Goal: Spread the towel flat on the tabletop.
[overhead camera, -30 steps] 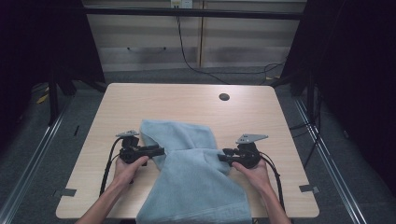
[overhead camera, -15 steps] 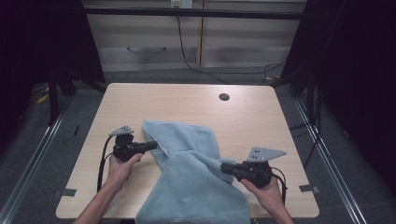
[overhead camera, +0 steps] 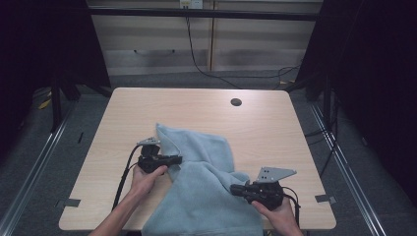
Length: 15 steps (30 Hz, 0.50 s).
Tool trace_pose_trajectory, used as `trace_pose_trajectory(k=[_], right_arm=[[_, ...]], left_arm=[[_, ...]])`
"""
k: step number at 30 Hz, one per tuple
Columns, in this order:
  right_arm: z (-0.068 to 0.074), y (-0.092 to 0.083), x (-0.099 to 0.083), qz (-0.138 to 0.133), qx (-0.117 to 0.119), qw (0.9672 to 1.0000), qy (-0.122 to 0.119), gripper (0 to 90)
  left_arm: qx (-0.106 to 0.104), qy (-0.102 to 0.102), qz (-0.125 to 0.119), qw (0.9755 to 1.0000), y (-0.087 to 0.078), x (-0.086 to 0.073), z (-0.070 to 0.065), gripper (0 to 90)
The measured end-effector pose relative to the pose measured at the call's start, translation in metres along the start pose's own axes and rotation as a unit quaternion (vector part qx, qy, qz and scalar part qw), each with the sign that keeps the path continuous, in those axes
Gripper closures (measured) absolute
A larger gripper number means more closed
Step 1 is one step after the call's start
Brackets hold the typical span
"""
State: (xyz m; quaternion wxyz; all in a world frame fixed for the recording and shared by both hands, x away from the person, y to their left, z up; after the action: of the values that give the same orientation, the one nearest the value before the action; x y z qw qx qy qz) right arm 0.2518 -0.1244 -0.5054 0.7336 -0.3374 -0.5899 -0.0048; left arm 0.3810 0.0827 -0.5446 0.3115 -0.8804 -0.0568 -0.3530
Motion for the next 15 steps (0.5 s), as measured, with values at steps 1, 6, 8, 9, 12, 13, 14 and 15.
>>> trace_pose_trajectory(k=[1, 6, 8, 9, 12, 13, 14, 15], right_arm=[[0.0, 0.0, 0.0, 0.0, 0.0, 1.0, 0.0, 86.3], [0.001, -0.029, 0.014, -0.034, -0.021, 0.9991, -0.01, 86.7], [0.004, -0.045, 0.02, -0.049, -0.03, 0.9983, -0.014, 86.9], [0.008, -0.053, 0.022, -0.057, -0.031, 0.9978, -0.016, 87.0], [0.035, -0.076, 0.021, -0.061, -0.021, 0.9973, -0.036, 87.3], [0.035, -0.076, 0.021, -0.061, -0.021, 0.9973, -0.036, 87.3], [0.045, -0.079, 0.018, -0.056, -0.011, 0.9975, -0.043, 87.3], [0.054, -0.081, 0.013, -0.044, -0.008, 0.9978, -0.049, 87.4]], left_arm=[[0.002, 0.002, -0.007, 1.0, -0.006, 0.003, -0.002, 86.2], [-0.011, 0.017, -0.057, 0.9982, -0.059, 0.021, -0.011, 86.2], [-0.006, 0.021, -0.071, 0.9972, -0.08, 0.025, -0.008, 86.2], [-0.008, 0.02, -0.08, 0.9965, -0.091, 0.028, -0.007, 86.2], [-0.002, 0.028, -0.111, 0.9934, -0.131, 0.027, -0.006, 86.4], [-0.002, 0.028, -0.111, 0.9934, -0.131, 0.027, -0.006, 86.4], [0.001, 0.024, -0.115, 0.9931, -0.139, 0.025, -0.002, 86.4], [0.011, 0.015, -0.119, 0.9928, -0.145, 0.022, 0.006, 86.4]])
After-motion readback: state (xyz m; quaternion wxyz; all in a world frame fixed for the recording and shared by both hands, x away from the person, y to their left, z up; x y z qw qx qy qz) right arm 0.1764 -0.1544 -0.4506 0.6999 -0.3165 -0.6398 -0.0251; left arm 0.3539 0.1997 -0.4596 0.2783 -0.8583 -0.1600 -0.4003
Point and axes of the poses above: each handheld gripper's, and its own axes: y roughly forward along the jaws, x roughly out of its top, z roughly to its left, the point moved 10 cm from there along y, roughly forward along the jaws, and after that the axes turned 10 degrees about -y, right-handed, at the moved point
